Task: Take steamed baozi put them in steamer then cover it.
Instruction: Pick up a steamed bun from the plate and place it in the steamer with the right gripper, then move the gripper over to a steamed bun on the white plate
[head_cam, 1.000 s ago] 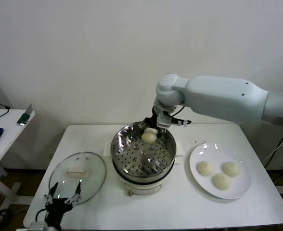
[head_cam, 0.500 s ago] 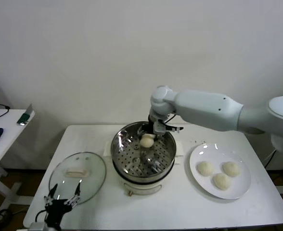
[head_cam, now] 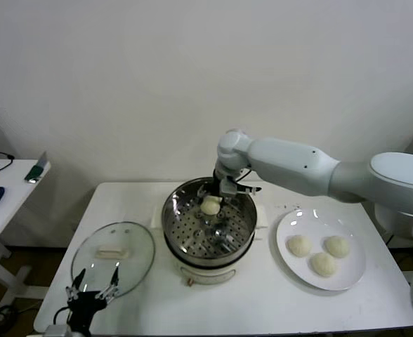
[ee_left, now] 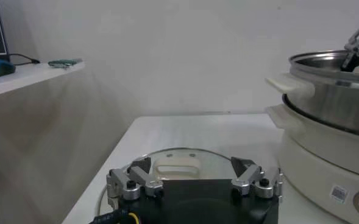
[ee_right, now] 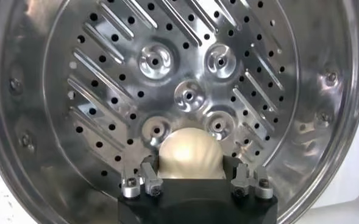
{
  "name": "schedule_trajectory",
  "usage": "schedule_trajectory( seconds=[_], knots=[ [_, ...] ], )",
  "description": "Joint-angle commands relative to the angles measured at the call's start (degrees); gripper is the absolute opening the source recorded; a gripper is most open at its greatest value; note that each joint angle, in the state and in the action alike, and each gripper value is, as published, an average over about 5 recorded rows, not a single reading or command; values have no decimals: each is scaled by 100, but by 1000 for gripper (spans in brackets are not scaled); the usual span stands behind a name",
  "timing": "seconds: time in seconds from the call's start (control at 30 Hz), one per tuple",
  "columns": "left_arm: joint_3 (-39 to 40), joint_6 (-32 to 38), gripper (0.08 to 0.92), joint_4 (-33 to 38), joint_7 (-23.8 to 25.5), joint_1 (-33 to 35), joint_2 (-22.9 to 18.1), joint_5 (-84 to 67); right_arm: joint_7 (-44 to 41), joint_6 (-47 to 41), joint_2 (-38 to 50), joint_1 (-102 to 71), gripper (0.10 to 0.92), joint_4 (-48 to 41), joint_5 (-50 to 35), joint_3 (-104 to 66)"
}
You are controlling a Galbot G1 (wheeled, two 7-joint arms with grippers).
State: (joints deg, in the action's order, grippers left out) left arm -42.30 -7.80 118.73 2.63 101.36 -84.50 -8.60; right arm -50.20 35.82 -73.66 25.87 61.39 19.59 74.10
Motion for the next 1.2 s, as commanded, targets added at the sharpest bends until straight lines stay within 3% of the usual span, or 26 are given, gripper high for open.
schedule_trajectory(
  seconds=[0.03, 0.17, 0.37, 0.6, 0.7, 0.93, 1.2],
  knots=[
    [6, 7, 823, 3, 1, 2, -3, 9, -52, 92, -79, 1, 714, -143, -92, 5],
    [2, 11, 823, 11, 2, 6, -2, 8, -220, 119, -12, 348, 795, 17, -679, 270],
    [10, 9, 823, 25, 8, -2, 2, 8, -435, 130, 228, 1133, 822, 114, -1766, 580],
    [20, -4, 823, 57, 19, -7, -7, 18, -850, -1007, 1125, 2413, 823, 682, -4846, 1829],
    [15, 7, 823, 57, 23, -8, 1, 17, -982, -1775, 1585, 2763, 823, 868, -5671, 2336],
    [19, -9, 823, 109, 48, -31, 25, 32, -903, -3551, 2760, 3372, 823, 1672, -6027, 3111],
    [36, -7, 823, 186, 53, -15, 24, 24, -447, -4577, 3827, 3535, 823, 2513, -5856, 3954]
  ],
)
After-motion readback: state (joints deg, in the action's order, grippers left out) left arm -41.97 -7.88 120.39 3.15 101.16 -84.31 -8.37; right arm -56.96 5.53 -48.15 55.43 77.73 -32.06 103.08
